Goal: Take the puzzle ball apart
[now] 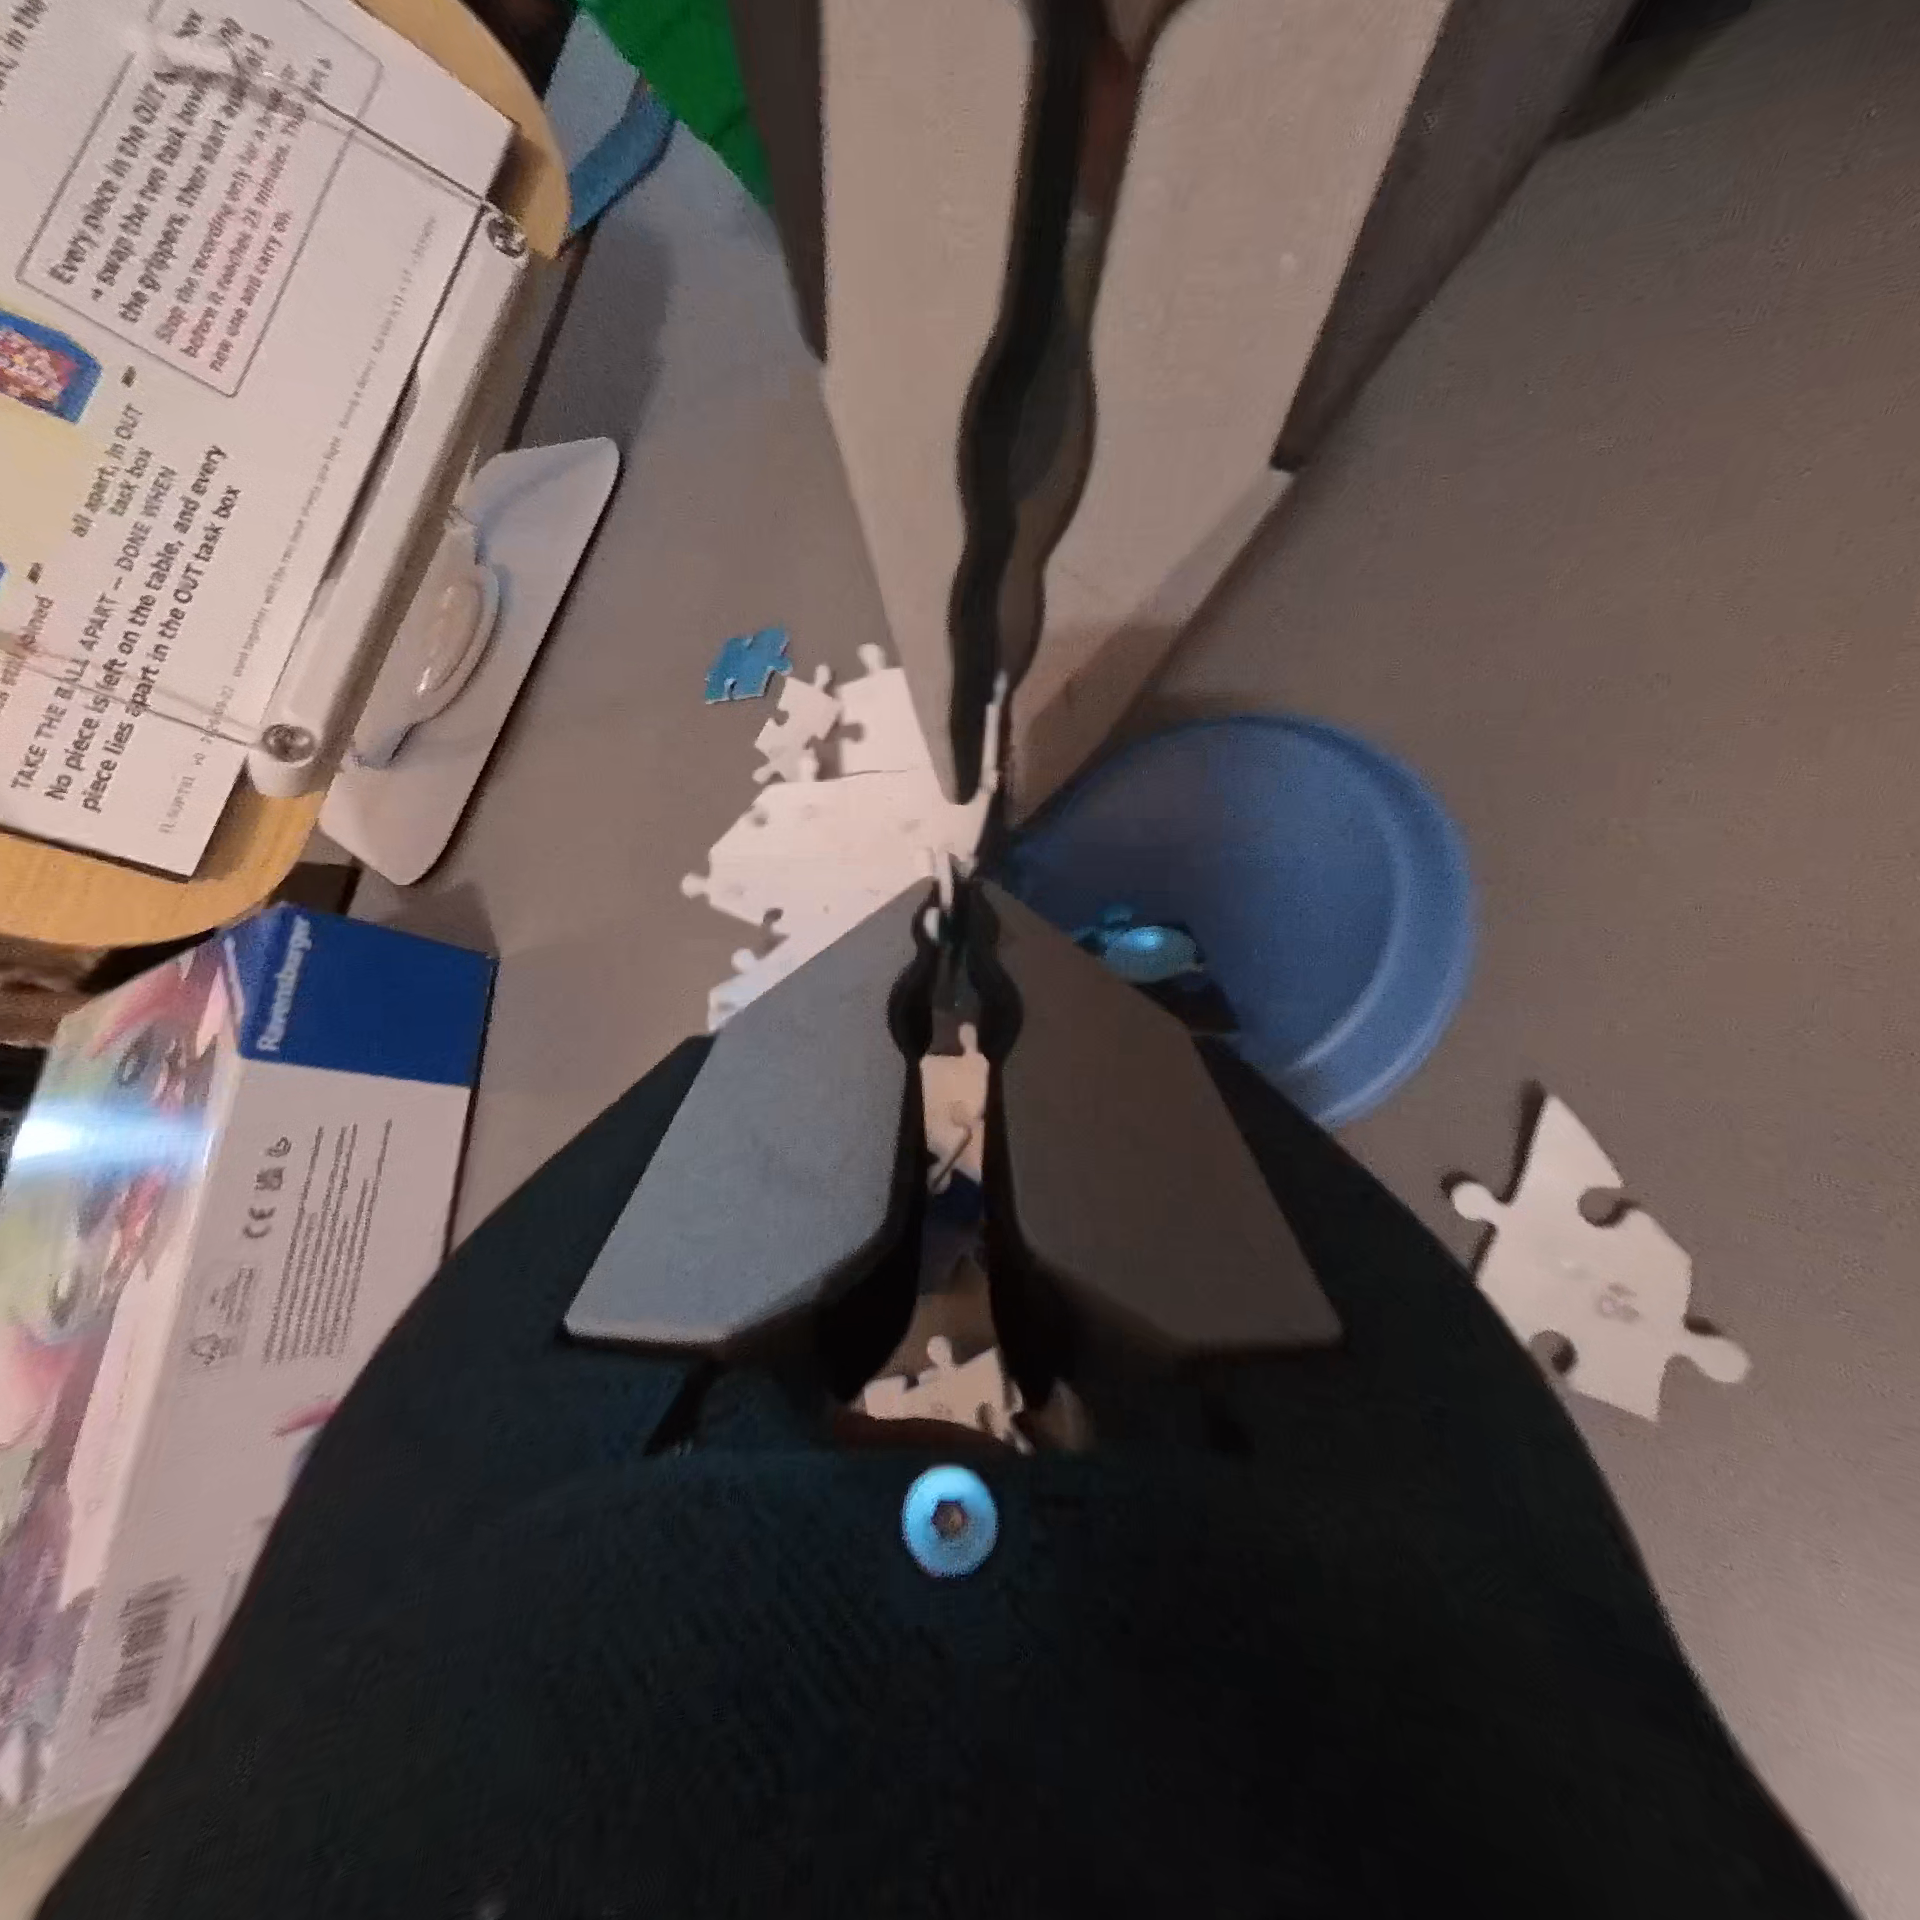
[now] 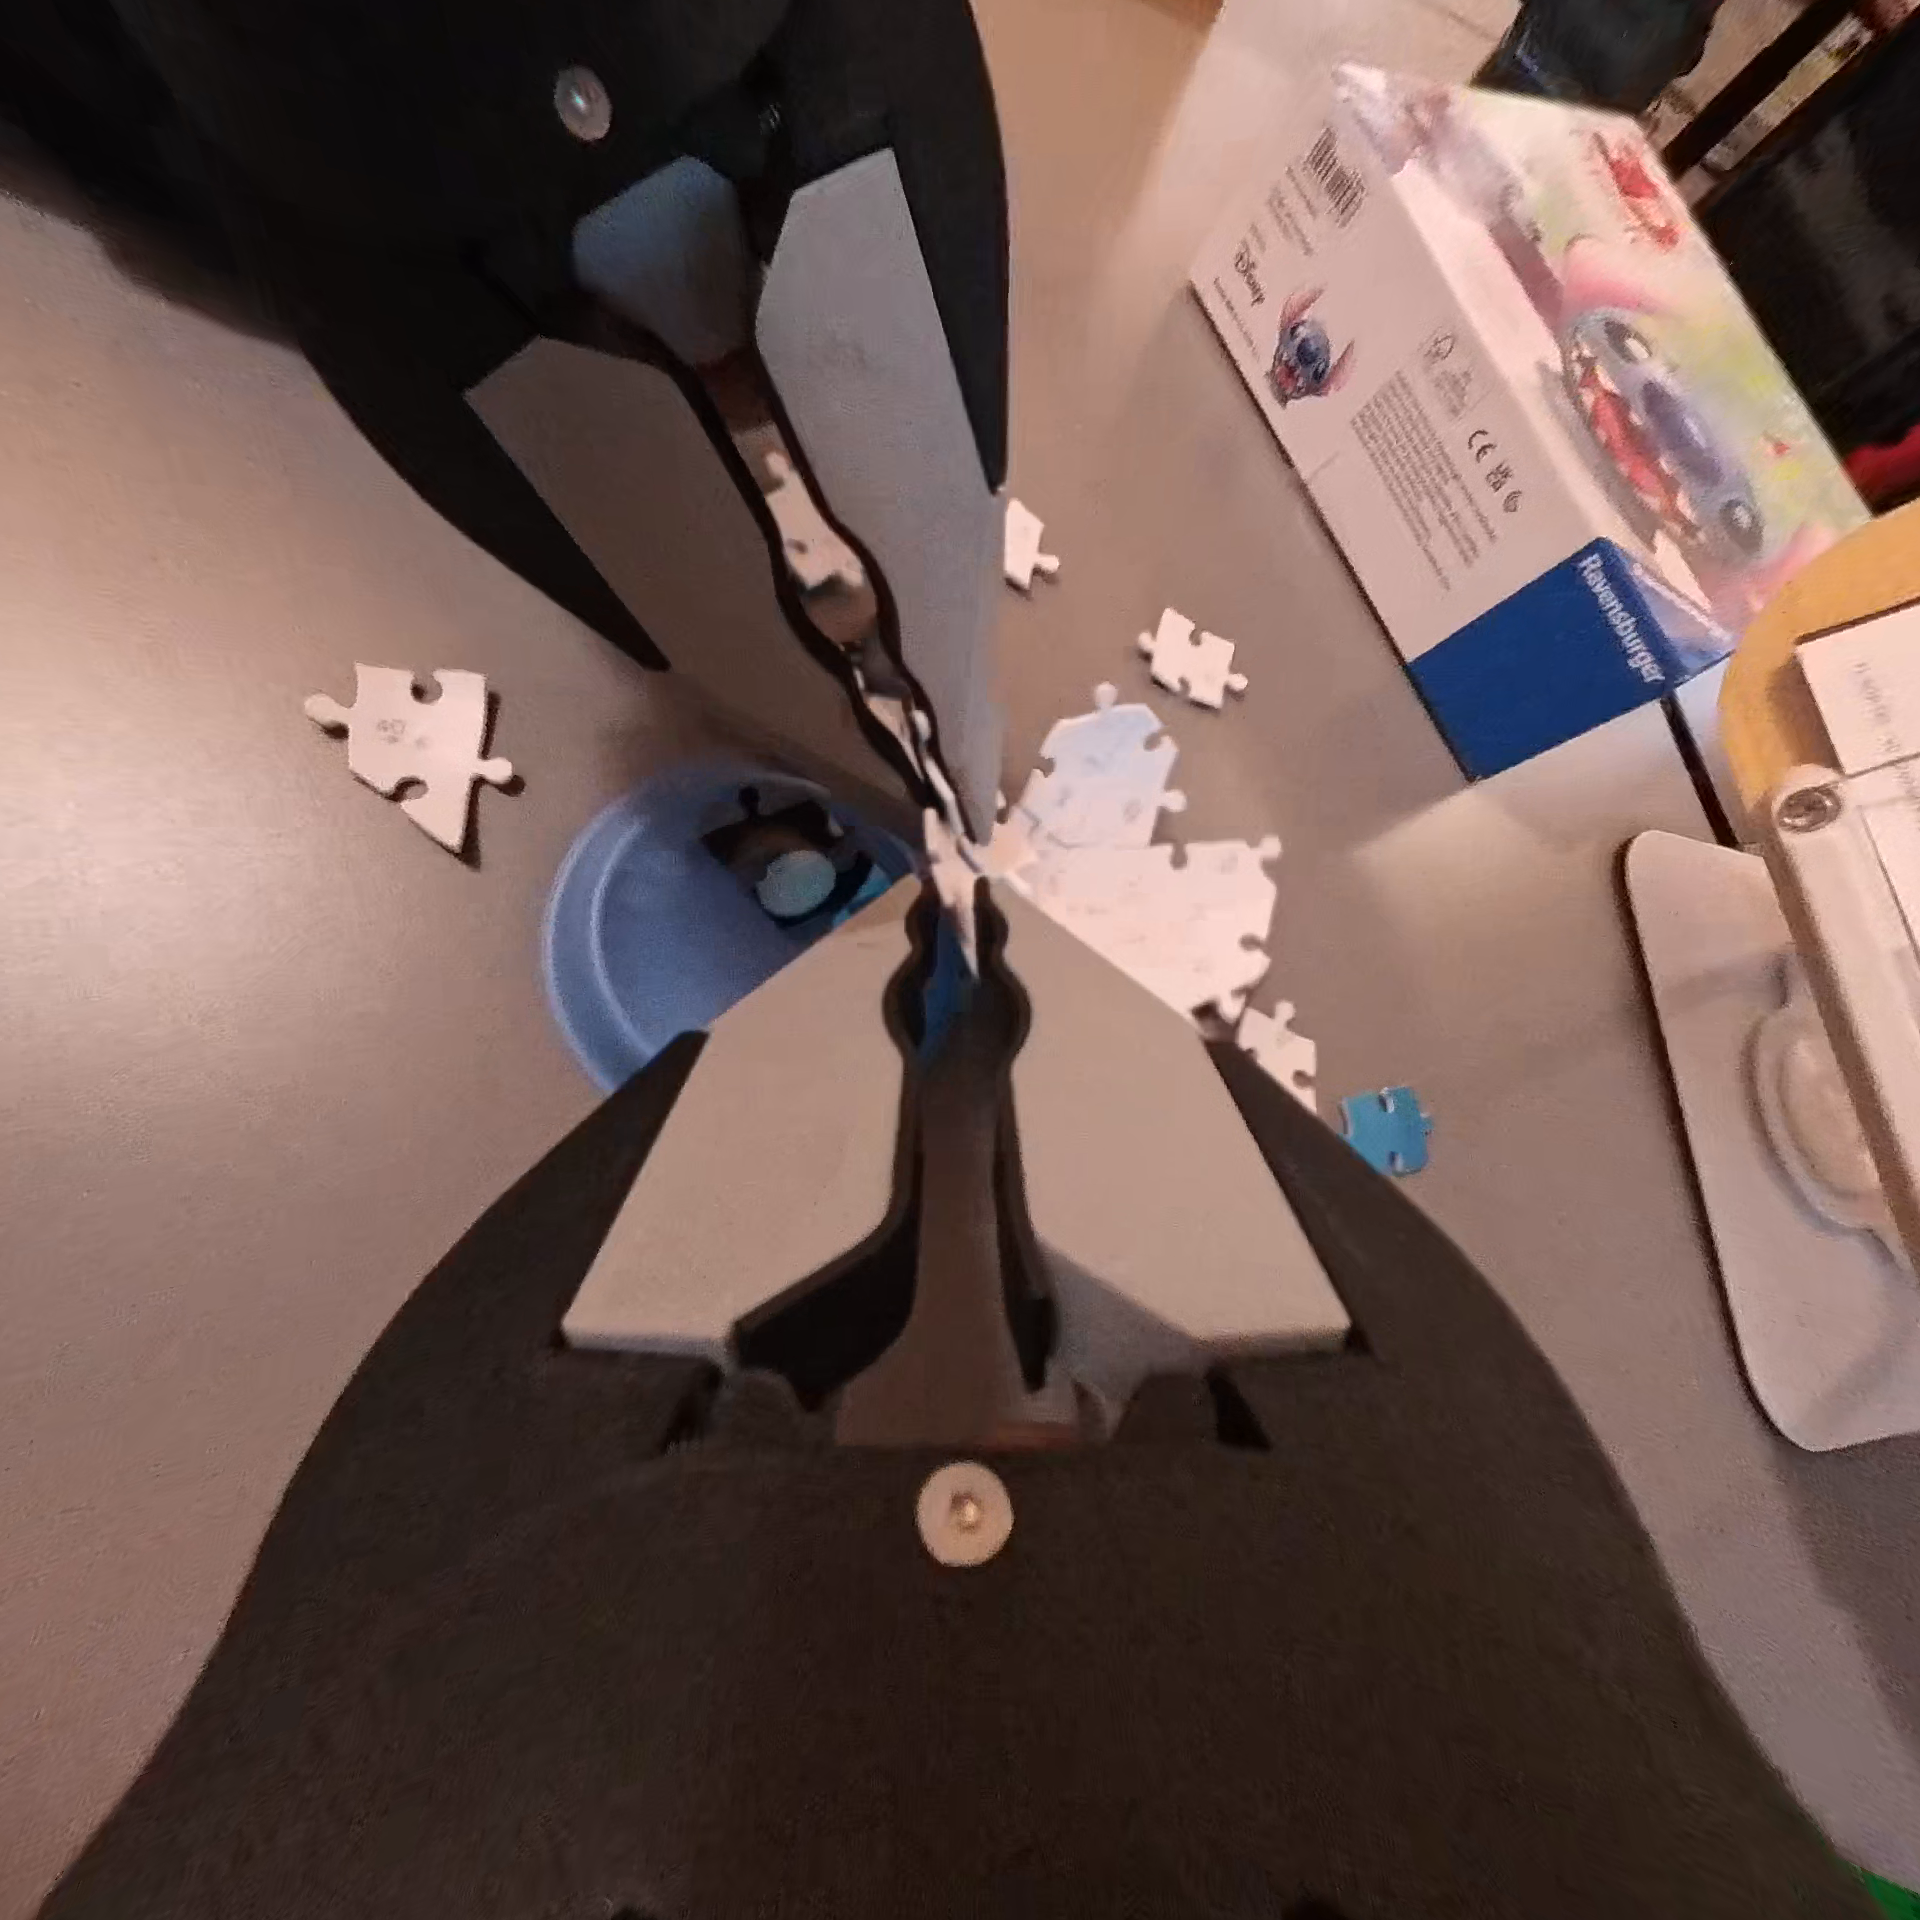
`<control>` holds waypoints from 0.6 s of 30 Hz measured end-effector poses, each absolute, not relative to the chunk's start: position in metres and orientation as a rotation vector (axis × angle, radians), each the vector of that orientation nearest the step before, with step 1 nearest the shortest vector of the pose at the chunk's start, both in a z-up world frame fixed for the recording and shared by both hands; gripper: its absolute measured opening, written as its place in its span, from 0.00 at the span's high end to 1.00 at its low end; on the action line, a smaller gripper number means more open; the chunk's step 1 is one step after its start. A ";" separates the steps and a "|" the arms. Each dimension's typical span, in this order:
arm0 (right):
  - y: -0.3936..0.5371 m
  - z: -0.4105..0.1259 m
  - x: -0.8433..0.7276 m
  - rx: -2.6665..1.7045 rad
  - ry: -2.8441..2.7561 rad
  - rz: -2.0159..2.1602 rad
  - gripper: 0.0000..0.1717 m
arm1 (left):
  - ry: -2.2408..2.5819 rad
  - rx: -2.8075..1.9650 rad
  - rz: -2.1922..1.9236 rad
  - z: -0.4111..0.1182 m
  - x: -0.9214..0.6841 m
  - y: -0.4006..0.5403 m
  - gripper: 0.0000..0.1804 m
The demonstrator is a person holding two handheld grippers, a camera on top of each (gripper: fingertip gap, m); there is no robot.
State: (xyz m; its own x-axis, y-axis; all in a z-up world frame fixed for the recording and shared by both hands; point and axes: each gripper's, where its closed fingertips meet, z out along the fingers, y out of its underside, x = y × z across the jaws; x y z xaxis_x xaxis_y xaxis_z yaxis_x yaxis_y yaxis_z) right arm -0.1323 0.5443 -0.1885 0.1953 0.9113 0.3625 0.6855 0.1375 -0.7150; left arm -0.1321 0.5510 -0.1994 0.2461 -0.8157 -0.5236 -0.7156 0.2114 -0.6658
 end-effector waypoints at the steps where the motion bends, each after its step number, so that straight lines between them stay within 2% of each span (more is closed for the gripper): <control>1: 0.545 -0.184 -0.133 -1.626 -1.492 0.361 1.00 | 1.432 -1.559 -0.188 -0.194 -0.133 0.553 1.00; 6: 0.544 -0.154 -0.131 -1.653 -1.230 0.587 1.00 | 1.113 -1.717 -0.631 -0.164 -0.127 0.555 1.00; 10: 0.582 -0.150 -0.090 -1.859 -0.858 0.882 1.00 | 1.139 -1.474 -0.720 -0.125 -0.129 0.536 1.00; 12: 0.568 -0.129 -0.087 -1.779 -0.883 1.026 1.00 | 1.225 -1.528 -0.684 -0.142 -0.131 0.529 1.00; 15: 0.539 -0.129 -0.104 -1.809 -1.009 1.189 1.00 | 1.278 -1.577 -0.712 -0.169 -0.122 0.525 1.00; 18: 0.535 -0.135 -0.117 -1.826 -0.989 1.351 1.00 | 1.209 -1.417 -0.575 -0.139 -0.119 0.535 1.00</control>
State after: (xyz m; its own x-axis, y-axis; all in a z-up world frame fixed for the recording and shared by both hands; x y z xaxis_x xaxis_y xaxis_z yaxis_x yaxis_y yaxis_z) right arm -0.1166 0.5355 -0.1348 0.1831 0.8621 -0.4724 0.1900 -0.5025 -0.8434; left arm -0.1192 0.5349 -0.1393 0.3541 -0.8915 -0.2826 -0.3434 0.1571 -0.9260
